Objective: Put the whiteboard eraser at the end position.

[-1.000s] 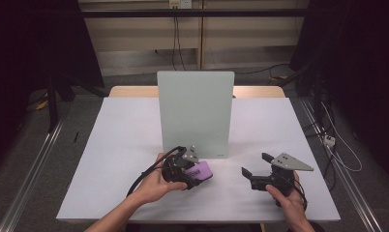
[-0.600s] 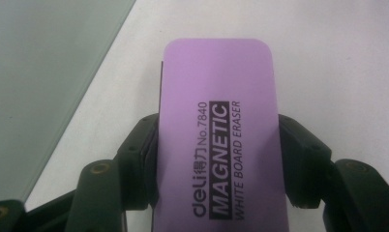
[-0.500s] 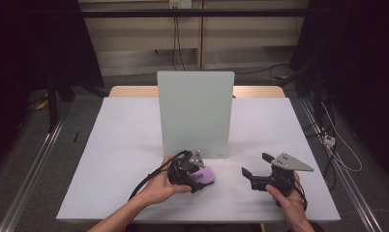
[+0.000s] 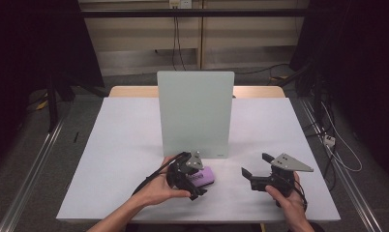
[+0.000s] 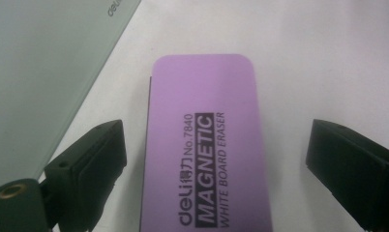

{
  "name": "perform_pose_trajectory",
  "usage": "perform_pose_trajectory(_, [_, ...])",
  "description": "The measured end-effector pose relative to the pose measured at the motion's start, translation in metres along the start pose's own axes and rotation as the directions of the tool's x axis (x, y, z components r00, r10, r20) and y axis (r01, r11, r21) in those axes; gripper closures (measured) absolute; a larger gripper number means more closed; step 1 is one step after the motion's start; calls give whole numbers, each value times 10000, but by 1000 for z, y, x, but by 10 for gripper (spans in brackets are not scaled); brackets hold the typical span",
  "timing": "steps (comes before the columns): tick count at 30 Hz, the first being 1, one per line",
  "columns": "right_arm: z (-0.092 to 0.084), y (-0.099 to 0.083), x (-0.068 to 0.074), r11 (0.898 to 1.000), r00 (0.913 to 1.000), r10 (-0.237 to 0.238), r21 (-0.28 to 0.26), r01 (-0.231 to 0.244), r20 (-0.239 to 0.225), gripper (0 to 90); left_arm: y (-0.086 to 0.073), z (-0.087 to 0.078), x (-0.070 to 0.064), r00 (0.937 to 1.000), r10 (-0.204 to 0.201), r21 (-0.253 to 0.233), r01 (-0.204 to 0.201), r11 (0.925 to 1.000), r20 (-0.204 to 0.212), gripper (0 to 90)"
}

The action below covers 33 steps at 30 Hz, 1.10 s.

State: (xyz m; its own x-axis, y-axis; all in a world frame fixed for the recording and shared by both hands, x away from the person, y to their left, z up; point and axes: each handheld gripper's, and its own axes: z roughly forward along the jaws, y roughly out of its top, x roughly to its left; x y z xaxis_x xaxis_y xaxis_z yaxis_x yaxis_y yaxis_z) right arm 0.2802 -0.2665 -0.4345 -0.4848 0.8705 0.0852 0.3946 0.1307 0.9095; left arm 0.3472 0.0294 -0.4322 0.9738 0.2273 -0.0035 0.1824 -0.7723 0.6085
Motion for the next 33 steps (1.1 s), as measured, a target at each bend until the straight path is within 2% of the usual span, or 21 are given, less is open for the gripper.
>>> perform_pose_trajectory(3, [0, 0, 0, 10000, 10000, 3, 4, -3, -19, 62, -1, -4, 2, 9995, -277, -420, 270, 9988, -165, 73])
perform_pose_trajectory(4, [0, 0, 0, 10000, 10000, 11, -5, -11, -20, 63, -1, -7, 3, 9984, -341, -456, 320, 9984, -456, 73])
perform_pose_trajectory(5, [0, 0, 0, 10000, 10000, -24, -2, 24, -22, 62, -2, -10, 5, 9981, -472, -730, 442, 9964, -391, 73])
perform_pose_trajectory(6, [0, 0, 0, 10000, 10000, 1, -15, -1, -18, 63, -3, -14, 7, 9970, -580, -891, 533, 9946, -503, 73])
perform_pose_trajectory(8, [0, 0, 0, 10000, 10000, -4, -5, 4, -9, 63, -5, -22, 11, 9946, -892, -1289, 818, 9883, -530, 68])
perform_pose_trajectory(11, [0, 0, 0, 10000, 10000, 16, 7, -16, -19, 63, -11, -35, 16, 9891, -1348, -1975, 1208, 9728, -593, 66])
perform_pose_trajectory(12, [0, 0, 0, 10000, 10000, 5, 3, -5, -16, 63, -12, -39, 17, 9851, -1529, -2077, 1339, 9690, -782, 60])
perform_pose_trajectory(13, [1, 0, 0, 10000, 10000, 4, 6, -4, -20, 63, -15, -43, 18, 9787, -1830, -2372, 1567, 9587, -933, 61])
perform_pose_trajectory(15, [1, 0, 1, 10000, 10000, -27, 11, 27, -36, 63, -19, -51, 21, 9728, -2093, -2732, 1757, 9458, -990, 62])
perform_pose_trajectory(17, [1, 0, 1, 10000, 10000, -38, 21, 38, -37, 63, -22, -58, 22, 9697, -2171, -3014, 1749, 9373, -1123, 63])
perform_pose_trajectory(19, [2, 0, 1, 10000, 10000, -53, 49, 53, -46, 63, -25, -64, 22, 9596, -2428, -3402, 1829, 9224, -1424, 63])
perform_pose_trajectory(21, [2, 0, 1, 10000, 10000, -21, 31, 21, -40, 62, -29, -70, 24, 9523, -2527, -3617, 1778, 9152, -1712, 63])
perform_pose_trajectory(24, [1, 0, 1, 10000, 10000, -31, 6, 31, -1, 63, -38, -75, 23, 9405, -2898, -3917, 2027, 8975, -1773, 63])
perform_pose_trajectory(26, [0, 0, 0, 10000, 10000, -5, 13, 5, 7, 63, -46, -79, 23, 9322, -3070, -4002, 2114, 8917, -1915, 63])
perform_pose_trajectory(28, [0, 0, 1, 10000, 10000, 22, 32, -22, 21, 62, -54, -83, 24, 9266, -3230, -4029, 2255, 8870, -1925, 62])
perform_pose_trajectory(31, [0, 0, 1, 10000, 10000, -1, 15, 1, 52, 62, -62, -91, 25, 9146, -3510, -4278, 2404, 8713, -2010, 59])
perform_pose_trajectory(33, [0, 0, 2, 10000, 10000, -37, 34, 37, 69, 62, -67, -98, 24, 9053, -3597, -4329, 2375, 8696, -2259, 58])
